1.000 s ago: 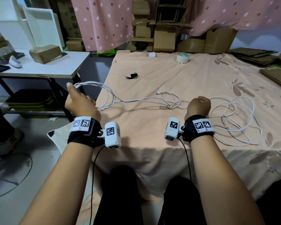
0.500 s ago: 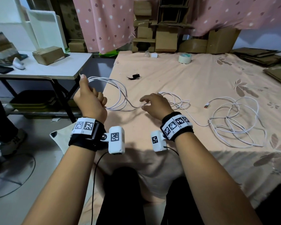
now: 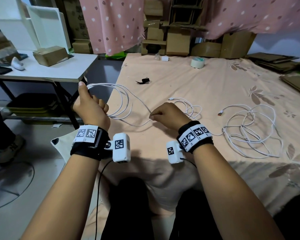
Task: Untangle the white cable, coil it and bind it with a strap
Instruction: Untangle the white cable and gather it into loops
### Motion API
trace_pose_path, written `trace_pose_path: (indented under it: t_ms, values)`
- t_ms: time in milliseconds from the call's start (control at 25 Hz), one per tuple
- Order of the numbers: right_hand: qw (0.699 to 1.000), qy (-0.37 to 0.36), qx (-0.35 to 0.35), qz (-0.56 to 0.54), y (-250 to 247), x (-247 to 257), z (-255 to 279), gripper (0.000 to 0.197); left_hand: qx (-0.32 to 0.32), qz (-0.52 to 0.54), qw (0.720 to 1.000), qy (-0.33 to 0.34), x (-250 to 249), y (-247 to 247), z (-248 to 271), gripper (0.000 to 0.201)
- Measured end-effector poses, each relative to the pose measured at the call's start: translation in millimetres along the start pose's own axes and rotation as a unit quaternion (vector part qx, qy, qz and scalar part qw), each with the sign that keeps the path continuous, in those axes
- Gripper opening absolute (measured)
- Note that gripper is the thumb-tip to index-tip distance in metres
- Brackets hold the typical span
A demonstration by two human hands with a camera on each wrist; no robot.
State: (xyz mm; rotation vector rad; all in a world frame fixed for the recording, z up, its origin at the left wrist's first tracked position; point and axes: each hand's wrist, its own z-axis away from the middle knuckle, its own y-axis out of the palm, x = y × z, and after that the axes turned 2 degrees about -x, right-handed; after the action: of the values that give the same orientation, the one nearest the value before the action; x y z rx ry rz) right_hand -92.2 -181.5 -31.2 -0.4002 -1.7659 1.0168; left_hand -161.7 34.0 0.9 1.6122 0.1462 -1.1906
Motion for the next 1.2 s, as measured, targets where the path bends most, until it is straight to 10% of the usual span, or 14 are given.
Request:
trace_pose_path:
  t_ms: [400, 640, 800, 880, 960, 1200]
  values:
    - [0.93, 0.123, -0.343, -0.045, -48, -33, -6, 0.018, 0.134, -0.265, 0.943, 0.151, 23, -25, -16, 0.071]
    - [0.911, 0.255, -0.32, -0.054, -69, -36, -4, 0.048, 0.267, -0.393, 0.88, 0.012, 26, -20, -15, 0.069]
    - [0.811, 0.208, -0.247, -0.488, -64, -33, -5, 0.033, 0.297, -0.426, 0.852, -0.068, 30, -22, -14, 0.06]
    - [0.84, 0.186, -0.204, -0.468, -58, -25, -4, 0.054, 0.242, -0.4, 0.877, -0.11, 32, -23, -18, 0.055]
    - [0.897, 0.155, -0.191, -0.368, -44, -12, 1, 0.033, 0.208, -0.402, 0.882, -0.135, 36, -23, -21, 0.05]
    - [0.989, -0.007, 0.021, -0.143, 16, 10, 8, 0.018, 0.206, -0.525, 0.822, -0.08, 45, -35, -36, 0.056]
